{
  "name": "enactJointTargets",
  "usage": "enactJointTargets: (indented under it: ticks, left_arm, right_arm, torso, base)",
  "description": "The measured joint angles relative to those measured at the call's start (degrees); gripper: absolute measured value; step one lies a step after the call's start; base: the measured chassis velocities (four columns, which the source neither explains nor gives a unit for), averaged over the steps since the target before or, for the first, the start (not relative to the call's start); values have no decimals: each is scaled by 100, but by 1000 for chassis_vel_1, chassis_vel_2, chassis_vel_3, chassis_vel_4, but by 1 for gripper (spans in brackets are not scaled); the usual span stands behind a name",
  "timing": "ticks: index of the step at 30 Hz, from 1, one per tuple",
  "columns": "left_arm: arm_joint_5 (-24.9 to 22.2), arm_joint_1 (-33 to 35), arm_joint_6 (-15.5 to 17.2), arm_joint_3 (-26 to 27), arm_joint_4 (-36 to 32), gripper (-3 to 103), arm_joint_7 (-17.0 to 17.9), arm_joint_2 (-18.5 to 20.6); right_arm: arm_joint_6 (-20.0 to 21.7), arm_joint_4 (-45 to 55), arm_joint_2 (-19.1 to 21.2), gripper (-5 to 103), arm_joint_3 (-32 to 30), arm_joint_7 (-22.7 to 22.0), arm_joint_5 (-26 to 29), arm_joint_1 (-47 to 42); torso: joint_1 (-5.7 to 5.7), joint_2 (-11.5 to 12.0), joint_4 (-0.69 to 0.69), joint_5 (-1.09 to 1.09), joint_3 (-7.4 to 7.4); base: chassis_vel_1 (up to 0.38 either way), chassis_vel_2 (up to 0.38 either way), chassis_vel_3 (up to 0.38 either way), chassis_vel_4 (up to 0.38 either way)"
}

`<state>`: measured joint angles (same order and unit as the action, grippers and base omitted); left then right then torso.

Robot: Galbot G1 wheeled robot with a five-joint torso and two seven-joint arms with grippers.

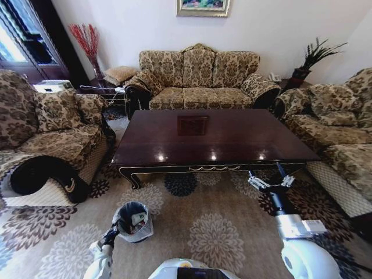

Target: Move to the front of the table and place the trash on the table into the trash bin.

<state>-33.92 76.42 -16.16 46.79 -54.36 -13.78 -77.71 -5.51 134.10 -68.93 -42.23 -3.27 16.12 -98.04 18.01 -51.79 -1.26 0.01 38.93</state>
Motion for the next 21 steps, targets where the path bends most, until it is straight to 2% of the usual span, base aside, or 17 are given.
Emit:
enactJointTargets:
  ticks: [5, 6, 7, 8, 9, 12, 13, 15, 18, 19, 21]
  left_arm:
    - [5, -42, -173, -15, 241, 1, -233, -15]
    - [30, -43, -205, -15, 264, 6, -345, -22]
    - [45, -45, -237, -14, 276, 6, -396, -28]
    - [85, -58, -326, -11, 336, 11, -470, -41]
    - [85, -58, -326, -11, 336, 11, -470, -41]
    - [149, -115, -499, 6, 488, 27, -632, -75]
    - [149, -115, -499, 6, 488, 27, -632, -75]
    - [158, -78, -510, 26, 459, 38, -680, -83]
    - [140, -6, -510, 60, 337, 44, -708, -82]
    - [63, 58, -515, 100, 149, 55, -716, -77]
    - [-16, 112, -489, 141, -41, 55, -718, -68]
  right_arm:
    - [-16, -7, -5, 100, -28, -3, 21, -28]
    - [-22, -12, -7, 100, -50, -3, 33, -39]
    - [-25, -16, -7, 100, -63, -3, 39, -44]
    - [-33, -32, -1, 100, -102, -3, 62, -48]
    - [-33, -32, -1, 100, -102, -3, 62, -48]
    - [-37, -107, 36, 100, -168, -11, 142, -4]
    - [-37, -107, 36, 100, -168, -11, 142, -4]
    - [-37, -170, 52, 100, -221, -18, 206, 30]
    - [-40, -197, 70, 100, -260, -18, 243, 41]
    - [-41, -200, 87, 100, -287, -18, 272, 42]
    - [-41, -200, 102, 100, -309, -18, 296, 42]
  torso:
    - [0, 0, -1, -1, 0]
    - [0, 0, 0, 0, 0]
    - [0, -1, 0, 0, 0]
    - [0, -1, 2, 4, -1]
    - [0, -1, 2, 4, -1]
    - [0, -1, 1, 0, 0]
    - [0, -1, 1, 0, 0]
    - [0, -1, 1, -1, 0]
    - [0, -1, -1, -1, 0]
    - [0, -1, -1, -1, 0]
    - [0, -1, 0, -2, 0]
  base:
    - [0, 0, 0, 0]
    - [0, 0, 0, 0]
    - [0, 0, 0, 0]
    - [0, 0, 0, 0]
    - [0, 0, 0, 0]
    - [0, 0, 0, 0]
    - [0, 0, 0, 0]
    - [0, 0, 0, 0]
    - [0, 0, 0, 0]
    - [0, 0, 0, 0]
    - [0, 0, 0, 0]
